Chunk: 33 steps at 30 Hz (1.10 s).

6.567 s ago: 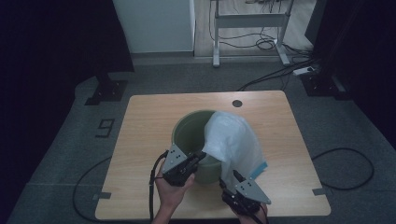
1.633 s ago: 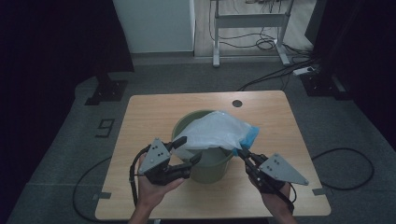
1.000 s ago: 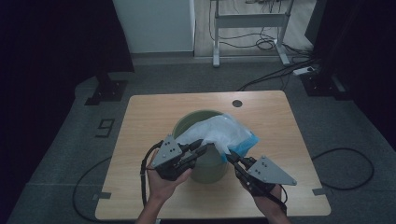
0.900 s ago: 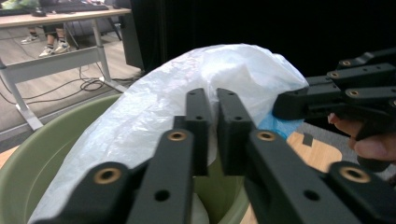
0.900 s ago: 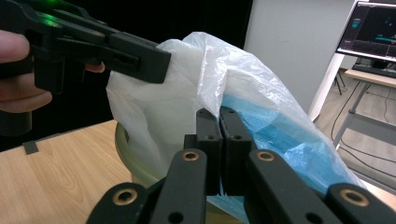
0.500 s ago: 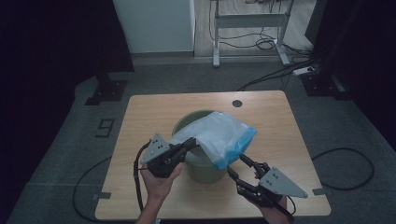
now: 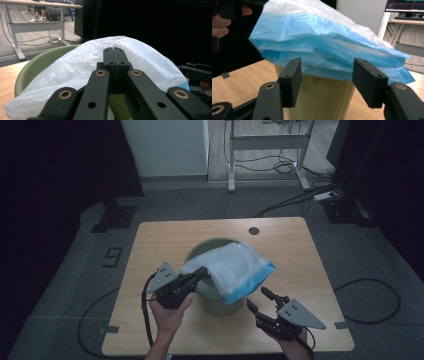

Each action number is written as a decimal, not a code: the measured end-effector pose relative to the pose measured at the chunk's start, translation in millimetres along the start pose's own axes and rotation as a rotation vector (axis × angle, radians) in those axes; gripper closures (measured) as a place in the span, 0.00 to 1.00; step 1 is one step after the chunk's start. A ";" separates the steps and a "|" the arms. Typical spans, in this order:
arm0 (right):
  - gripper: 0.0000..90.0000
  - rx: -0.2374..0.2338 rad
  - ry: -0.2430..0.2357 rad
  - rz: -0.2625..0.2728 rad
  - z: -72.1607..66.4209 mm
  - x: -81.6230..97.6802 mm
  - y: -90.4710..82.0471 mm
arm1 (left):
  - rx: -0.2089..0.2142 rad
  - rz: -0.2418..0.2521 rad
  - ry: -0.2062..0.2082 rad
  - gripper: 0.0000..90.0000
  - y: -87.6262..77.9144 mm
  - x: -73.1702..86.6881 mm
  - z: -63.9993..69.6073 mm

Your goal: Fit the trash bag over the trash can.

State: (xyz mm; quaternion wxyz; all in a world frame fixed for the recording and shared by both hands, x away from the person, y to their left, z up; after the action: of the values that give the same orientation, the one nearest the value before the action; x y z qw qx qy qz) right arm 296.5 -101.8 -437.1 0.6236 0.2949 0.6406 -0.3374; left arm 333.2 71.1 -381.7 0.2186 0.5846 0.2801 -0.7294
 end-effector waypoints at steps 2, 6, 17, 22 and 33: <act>0.46 -0.015 -0.004 0.005 -1.7 -4.1 3.2 | 0.000 -0.001 0.000 1.00 0.1 0.7 -0.1; 0.43 -0.052 -0.031 -0.001 -10.7 -8.6 11.0 | 0.004 -0.002 -0.009 1.00 0.1 1.8 -1.0; 0.47 -0.040 -0.076 -0.047 -16.9 -7.6 32.8 | 0.012 0.003 -0.025 1.00 -1.2 1.2 -2.1; 0.60 -0.059 -0.074 -0.061 -18.1 -7.1 36.1 | 0.023 0.004 -0.032 1.00 -1.0 1.4 -1.1; 0.99 -0.093 -0.064 -0.077 -12.8 -9.0 30.0 | 0.040 0.008 -0.049 1.00 -2.1 2.1 -0.9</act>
State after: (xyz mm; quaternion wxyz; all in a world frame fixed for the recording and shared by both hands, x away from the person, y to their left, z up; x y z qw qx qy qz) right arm 313.2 -73.2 -430.1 0.6434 0.2300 0.6461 -0.3402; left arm 332.0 73.2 -383.6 0.2167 0.5720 0.2579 -0.7479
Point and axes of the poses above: each handheld gripper's, and its own axes: y roughly forward along the jaws, x roughly out of its underside, z roughly to its right, the point moved 10 cm from there along y, roughly forward along the jaws, and after that the axes turned 4 degrees about z, right-handed, at the moved point
